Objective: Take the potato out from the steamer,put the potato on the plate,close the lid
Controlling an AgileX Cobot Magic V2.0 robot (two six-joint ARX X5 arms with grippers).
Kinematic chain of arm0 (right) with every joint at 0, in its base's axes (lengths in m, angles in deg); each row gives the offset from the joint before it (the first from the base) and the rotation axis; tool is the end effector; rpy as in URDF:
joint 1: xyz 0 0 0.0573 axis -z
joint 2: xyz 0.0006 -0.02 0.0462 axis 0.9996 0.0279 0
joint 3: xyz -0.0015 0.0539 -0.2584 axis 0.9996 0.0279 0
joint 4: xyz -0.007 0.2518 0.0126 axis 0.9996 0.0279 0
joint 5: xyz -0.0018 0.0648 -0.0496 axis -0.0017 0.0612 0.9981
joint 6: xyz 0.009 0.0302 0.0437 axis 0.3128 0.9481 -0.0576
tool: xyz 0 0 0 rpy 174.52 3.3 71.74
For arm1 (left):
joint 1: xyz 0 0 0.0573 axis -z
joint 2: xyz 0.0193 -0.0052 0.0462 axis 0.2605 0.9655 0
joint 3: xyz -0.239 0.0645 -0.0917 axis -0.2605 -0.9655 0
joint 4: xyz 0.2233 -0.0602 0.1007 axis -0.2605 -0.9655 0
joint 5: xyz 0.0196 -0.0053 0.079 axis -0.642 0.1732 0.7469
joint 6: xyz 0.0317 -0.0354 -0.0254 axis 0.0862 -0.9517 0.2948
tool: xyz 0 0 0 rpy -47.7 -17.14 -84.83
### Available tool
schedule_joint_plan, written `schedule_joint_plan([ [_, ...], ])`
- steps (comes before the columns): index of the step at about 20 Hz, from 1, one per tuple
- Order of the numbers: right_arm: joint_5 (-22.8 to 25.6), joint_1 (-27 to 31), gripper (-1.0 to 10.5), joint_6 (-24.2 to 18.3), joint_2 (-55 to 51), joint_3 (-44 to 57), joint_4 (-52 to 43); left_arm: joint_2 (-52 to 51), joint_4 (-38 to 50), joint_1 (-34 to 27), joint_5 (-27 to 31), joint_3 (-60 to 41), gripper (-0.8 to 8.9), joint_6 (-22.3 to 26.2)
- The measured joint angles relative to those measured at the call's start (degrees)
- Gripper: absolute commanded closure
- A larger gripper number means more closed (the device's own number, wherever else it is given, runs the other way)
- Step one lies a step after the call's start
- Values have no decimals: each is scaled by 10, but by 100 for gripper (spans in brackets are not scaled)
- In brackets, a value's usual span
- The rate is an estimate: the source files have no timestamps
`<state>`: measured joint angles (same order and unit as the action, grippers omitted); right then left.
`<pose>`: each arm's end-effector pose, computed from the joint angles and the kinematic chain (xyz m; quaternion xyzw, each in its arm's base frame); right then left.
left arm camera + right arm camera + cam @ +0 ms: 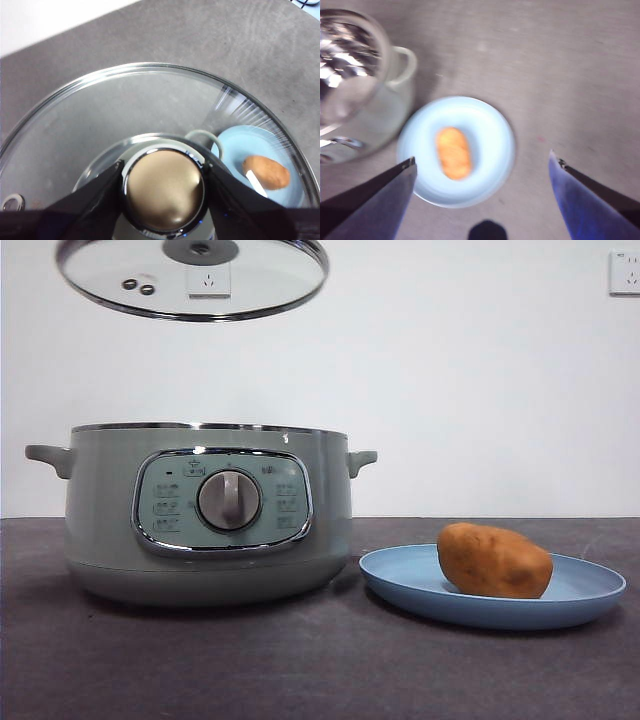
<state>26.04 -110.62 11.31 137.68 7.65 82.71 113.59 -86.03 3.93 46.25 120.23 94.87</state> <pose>0.1577 0.0611 0.3962 -0.0368 0.3745 0.1061 0.9204 0.3078 -0.1152 0.4356 0.0717 0.3002 -0.3194 0.8960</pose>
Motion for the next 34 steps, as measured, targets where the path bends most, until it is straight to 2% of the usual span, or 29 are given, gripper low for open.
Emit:
schedule_joint_plan([
  [3, 0, 8, 506, -4, -5, 0, 28, -6, 63, 23, 6, -64, 822, 0],
  [6, 0, 9, 506, -9, -5, 0, 38, -4, 112, 37, 42, -144, 822, -1],
  [12, 0, 9, 506, -19, -5, 0, 38, -3, 203, 39, 45, -282, 822, -17],
  [18, 0, 9, 506, -21, -5, 0, 34, -9, 209, 40, 66, -293, 822, -21],
  [21, 0, 9, 506, -21, -5, 0, 33, -12, 196, 46, 99, -293, 822, -23],
  [27, 0, 9, 506, -21, -5, 0, 25, -13, 193, 46, 100, -293, 811, -26],
  [28, 0, 9, 506, -21, -5, 0, 26, -13, 193, 46, 100, -293, 772, -26],
  [29, 0, 9, 506, -21, -5, 0, 26, -13, 193, 46, 100, -293, 679, -26],
  [30, 0, 9, 506, -21, -5, 0, 25, -13, 193, 46, 100, -293, 536, -26],
  [32, 0, 9, 506, -21, -5, 0, 25, -13, 196, 46, 101, -293, 339, -27],
  [34, 0, 9, 506, -21, -5, 0, 26, -13, 199, 46, 105, -293, 338, -31],
])
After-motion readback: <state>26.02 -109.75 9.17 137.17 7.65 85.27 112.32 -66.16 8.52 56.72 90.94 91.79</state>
